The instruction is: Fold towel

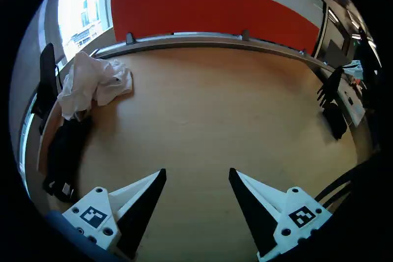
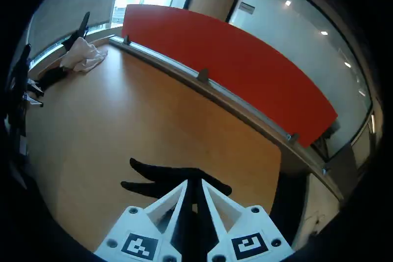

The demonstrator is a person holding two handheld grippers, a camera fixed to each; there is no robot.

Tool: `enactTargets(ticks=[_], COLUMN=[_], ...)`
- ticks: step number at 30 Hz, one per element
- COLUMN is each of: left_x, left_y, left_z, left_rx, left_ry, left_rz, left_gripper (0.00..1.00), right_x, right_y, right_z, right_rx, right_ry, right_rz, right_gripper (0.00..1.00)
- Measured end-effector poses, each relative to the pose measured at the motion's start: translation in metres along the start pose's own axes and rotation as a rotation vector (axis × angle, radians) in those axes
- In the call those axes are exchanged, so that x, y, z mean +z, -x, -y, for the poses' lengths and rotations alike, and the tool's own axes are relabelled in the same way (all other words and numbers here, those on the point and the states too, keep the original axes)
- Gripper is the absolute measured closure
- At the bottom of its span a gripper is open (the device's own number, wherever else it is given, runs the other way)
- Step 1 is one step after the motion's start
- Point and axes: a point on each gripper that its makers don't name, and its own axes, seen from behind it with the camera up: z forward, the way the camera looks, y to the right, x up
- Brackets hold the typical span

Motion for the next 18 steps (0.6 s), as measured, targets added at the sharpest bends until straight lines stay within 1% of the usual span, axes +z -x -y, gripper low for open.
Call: enactTargets(ticks=[5,11,18], left_x=[0.000,0.000,0.000], left_y=[-0.001,-0.003,-0.006], left_z=[-0.002,-0.005,-0.011], left_rx=[0.002,0.008,0.016], left_ry=[0.001,0.003,0.009], left_rz=[0.001,0.000,0.000], left_gripper=[0.06,0.05,0.05], right_x=[-0.002,-0.007,-0.017], right_y=[0.006,0.014,0.029], right_z=[-0.009,-0.014,-0.020], right_rx=[0.008,0.020,0.031], right_ry=[0.009,0.015,0.020], right_rz=[0.009,0.016,0.027], right_gripper=[0.95,0.95,0.95])
